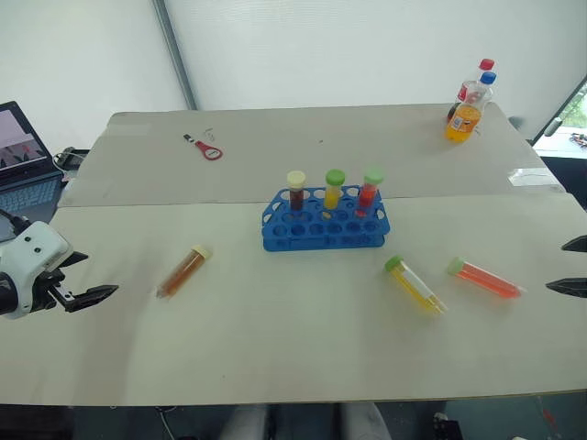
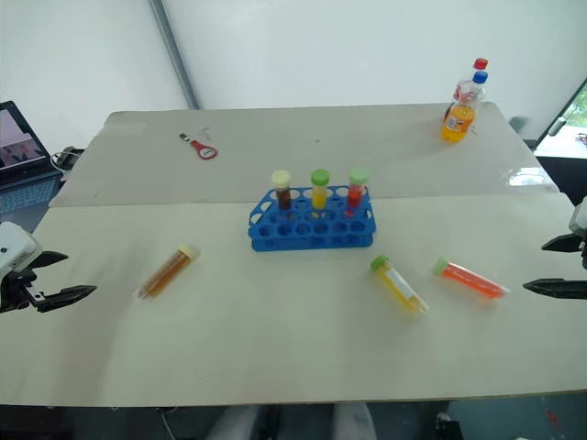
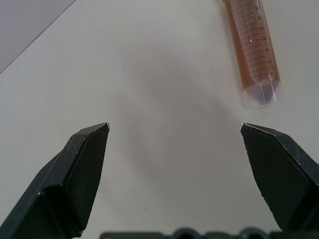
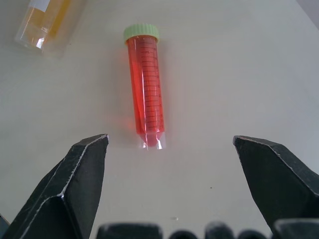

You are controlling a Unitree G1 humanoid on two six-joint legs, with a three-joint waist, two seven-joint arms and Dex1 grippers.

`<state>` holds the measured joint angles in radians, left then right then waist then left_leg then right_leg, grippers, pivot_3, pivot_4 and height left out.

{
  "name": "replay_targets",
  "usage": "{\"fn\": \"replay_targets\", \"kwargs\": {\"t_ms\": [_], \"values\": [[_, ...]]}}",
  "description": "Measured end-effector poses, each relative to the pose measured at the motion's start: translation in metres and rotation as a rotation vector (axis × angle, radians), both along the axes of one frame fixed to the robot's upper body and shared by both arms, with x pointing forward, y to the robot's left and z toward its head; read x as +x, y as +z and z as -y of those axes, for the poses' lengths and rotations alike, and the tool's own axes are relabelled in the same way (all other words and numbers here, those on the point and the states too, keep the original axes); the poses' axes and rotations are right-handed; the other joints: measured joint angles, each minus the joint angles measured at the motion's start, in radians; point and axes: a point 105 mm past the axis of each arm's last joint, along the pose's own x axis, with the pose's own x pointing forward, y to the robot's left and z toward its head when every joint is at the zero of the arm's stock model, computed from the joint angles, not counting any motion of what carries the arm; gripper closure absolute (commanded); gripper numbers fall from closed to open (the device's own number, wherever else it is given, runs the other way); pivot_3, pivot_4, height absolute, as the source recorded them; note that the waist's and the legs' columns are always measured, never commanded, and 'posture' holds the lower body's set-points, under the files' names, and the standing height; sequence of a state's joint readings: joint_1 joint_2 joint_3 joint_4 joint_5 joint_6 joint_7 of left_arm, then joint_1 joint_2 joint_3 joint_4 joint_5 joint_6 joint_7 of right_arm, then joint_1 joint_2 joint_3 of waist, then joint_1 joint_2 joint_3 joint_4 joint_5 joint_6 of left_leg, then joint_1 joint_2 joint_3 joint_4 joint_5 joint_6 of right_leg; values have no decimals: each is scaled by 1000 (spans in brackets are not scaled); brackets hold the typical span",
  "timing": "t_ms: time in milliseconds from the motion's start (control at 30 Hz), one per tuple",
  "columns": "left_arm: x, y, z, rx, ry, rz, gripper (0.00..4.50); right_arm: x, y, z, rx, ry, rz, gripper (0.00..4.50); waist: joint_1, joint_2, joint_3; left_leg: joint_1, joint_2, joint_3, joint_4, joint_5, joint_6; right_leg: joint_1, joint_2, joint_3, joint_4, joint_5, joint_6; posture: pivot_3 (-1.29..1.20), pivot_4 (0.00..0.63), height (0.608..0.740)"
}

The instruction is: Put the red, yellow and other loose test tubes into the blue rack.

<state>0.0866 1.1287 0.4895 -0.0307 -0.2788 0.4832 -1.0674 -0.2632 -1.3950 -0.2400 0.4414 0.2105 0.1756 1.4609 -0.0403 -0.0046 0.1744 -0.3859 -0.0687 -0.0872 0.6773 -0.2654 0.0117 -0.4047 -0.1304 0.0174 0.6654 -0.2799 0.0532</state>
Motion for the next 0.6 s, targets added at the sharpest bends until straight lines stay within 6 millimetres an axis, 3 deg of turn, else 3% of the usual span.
{"fn": "replay_targets", "kwargs": {"t_ms": [267,400,500,600], "values": [[-2,-3,-5,-21,-9,-7,0,-3,-20,13,7,-14,-19,44,0,0,0,2,2,6,0,-1,2,0,0,1,0,0,0,0,150,740],[4,6,-4,-6,-43,38,0,2,-13,11,6,-4,9,44,-1,0,0,2,4,7,0,-1,2,0,2,2,0,1,-1,0,150,740],[14,19,28,-22,-174,81,0,6,-7,7,2,11,28,44,3,0,0,1,4,8,1,-1,2,0,2,2,-1,2,0,0,150,740],[19,36,89,-121,-378,137,0,12,-3,-6,-7,48,36,44,9,0,0,0,4,8,2,-1,2,0,2,2,-1,4,1,0,150,740]]}}
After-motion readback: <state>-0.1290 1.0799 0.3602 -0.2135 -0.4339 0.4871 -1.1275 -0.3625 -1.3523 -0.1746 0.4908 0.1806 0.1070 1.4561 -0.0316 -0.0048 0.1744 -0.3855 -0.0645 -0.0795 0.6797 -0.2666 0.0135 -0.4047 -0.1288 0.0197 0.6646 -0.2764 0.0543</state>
